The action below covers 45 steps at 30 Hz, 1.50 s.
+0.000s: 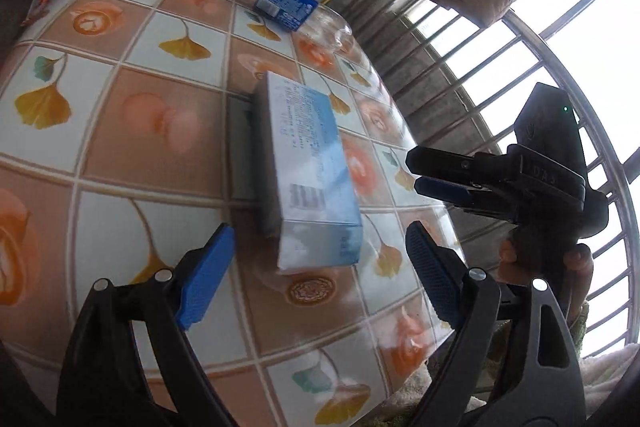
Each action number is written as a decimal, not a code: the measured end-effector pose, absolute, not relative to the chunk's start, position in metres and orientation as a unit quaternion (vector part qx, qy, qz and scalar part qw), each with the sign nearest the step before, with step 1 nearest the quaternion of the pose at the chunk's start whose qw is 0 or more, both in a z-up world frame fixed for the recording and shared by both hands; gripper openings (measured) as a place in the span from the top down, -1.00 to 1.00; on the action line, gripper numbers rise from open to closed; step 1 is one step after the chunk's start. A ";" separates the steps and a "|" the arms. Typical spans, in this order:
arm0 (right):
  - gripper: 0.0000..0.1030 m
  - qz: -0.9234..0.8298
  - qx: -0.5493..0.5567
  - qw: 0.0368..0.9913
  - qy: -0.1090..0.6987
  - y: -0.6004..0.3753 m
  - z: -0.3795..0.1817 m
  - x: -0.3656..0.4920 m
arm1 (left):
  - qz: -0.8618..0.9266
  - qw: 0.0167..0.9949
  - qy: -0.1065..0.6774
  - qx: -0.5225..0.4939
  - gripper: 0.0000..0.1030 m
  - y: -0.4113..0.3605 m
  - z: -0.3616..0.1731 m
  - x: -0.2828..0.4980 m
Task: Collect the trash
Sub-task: 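Move both open tools back over the table toward the white-blue box, then close the right tool on the white-blue box, then grasp the Pepsi bottle with the left tool while the right tool holds the box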
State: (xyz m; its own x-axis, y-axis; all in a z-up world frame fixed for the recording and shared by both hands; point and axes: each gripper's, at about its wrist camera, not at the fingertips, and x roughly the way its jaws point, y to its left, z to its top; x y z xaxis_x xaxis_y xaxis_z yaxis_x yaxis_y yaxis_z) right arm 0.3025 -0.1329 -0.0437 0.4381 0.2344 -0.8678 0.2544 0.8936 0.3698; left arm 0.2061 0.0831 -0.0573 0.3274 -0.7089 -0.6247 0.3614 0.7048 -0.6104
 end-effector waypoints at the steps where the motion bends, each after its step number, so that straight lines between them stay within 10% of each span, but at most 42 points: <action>1: -0.66 -0.008 0.221 0.818 0.531 -0.127 -0.045 0.308 | -0.325 0.800 0.471 -0.182 -0.60 0.089 -0.057 0.206; 31: -0.54 -0.026 0.104 0.836 0.538 -0.090 -0.087 0.348 | -0.171 0.848 0.483 -0.135 -0.61 0.113 -0.030 0.256; 45: -0.54 -0.086 0.151 0.833 0.525 -0.177 -0.087 0.302 | -0.199 0.747 0.539 -0.334 -0.61 0.037 -0.036 0.417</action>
State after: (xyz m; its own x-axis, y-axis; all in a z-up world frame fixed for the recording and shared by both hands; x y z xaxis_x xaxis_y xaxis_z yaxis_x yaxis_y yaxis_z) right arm 0.3019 -0.1769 -0.0870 0.4340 0.0163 -0.9008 0.3017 0.9395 0.1623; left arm 0.4174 0.0372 -0.0361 0.3389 -0.6578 -0.6727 -0.0616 0.6979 -0.7135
